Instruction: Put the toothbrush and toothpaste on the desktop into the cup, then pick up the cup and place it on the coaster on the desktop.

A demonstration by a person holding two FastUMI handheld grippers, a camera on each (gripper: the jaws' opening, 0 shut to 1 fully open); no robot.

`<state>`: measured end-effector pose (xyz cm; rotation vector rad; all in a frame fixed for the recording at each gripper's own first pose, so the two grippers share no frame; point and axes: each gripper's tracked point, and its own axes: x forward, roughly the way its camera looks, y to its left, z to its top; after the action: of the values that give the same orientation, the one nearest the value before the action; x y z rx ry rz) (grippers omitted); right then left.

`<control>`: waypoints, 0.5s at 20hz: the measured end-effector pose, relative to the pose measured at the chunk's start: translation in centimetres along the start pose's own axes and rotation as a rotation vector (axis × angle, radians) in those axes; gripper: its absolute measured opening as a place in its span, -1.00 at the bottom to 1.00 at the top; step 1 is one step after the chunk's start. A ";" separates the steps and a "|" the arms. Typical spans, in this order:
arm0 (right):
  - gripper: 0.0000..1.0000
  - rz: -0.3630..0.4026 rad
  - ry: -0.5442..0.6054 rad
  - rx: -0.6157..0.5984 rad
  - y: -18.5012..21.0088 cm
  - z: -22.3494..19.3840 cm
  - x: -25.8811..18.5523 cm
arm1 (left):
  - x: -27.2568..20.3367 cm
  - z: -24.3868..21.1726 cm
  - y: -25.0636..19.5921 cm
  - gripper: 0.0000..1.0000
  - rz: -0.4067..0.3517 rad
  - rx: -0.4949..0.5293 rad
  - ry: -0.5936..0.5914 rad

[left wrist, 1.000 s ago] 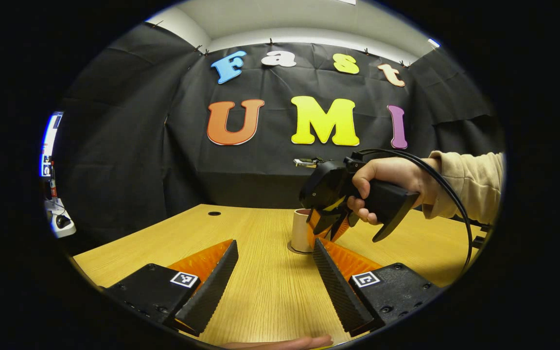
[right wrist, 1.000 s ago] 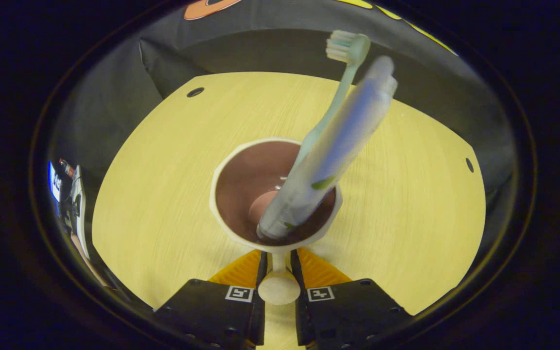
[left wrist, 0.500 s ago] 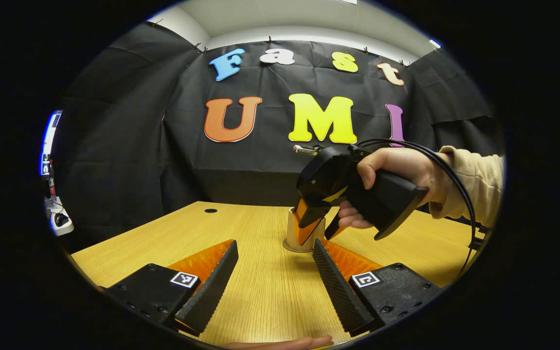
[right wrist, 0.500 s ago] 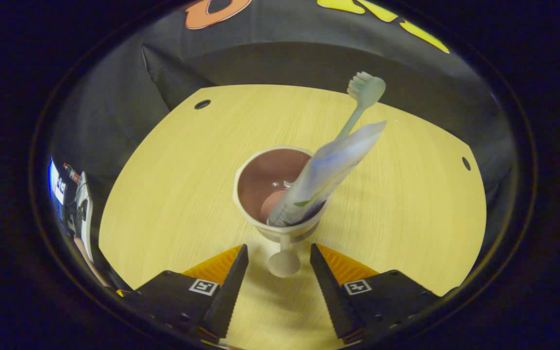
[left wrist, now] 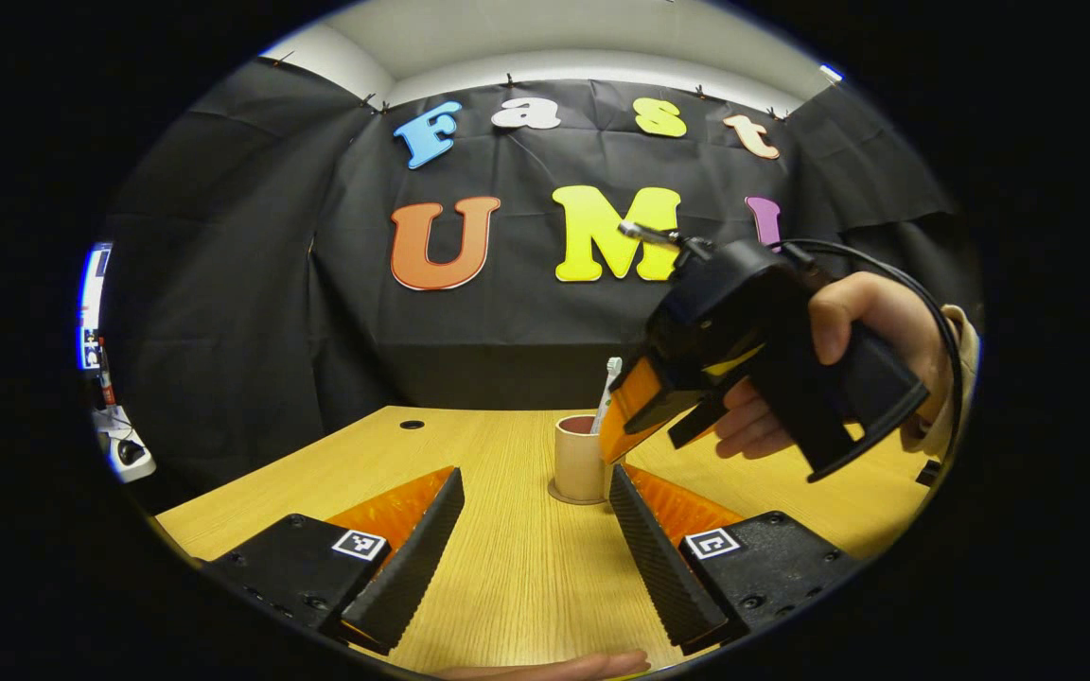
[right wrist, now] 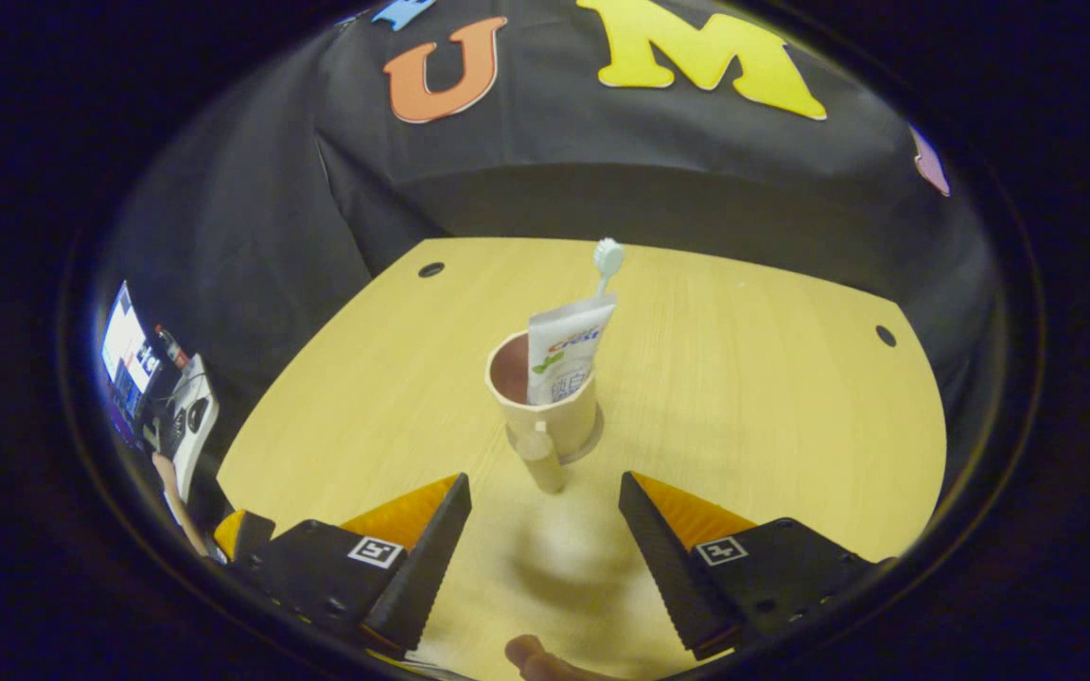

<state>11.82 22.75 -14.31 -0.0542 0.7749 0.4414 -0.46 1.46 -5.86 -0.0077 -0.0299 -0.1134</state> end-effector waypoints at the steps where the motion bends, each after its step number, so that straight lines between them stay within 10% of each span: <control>1: 0.92 -0.002 -0.048 0.008 -0.7 0.3 -1.1 | 0.1 0.3 -0.3 0.97 -0.001 0.000 -0.004; 10: 0.92 -0.148 -0.326 -0.010 -10.9 -3.7 -10.3 | 1.4 0.6 -2.5 0.97 -0.004 -0.112 0.065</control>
<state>7.28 8.33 -11.07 -0.0467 0.4447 0.3029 0.67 -1.17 -5.19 -0.1155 0.0413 -0.1194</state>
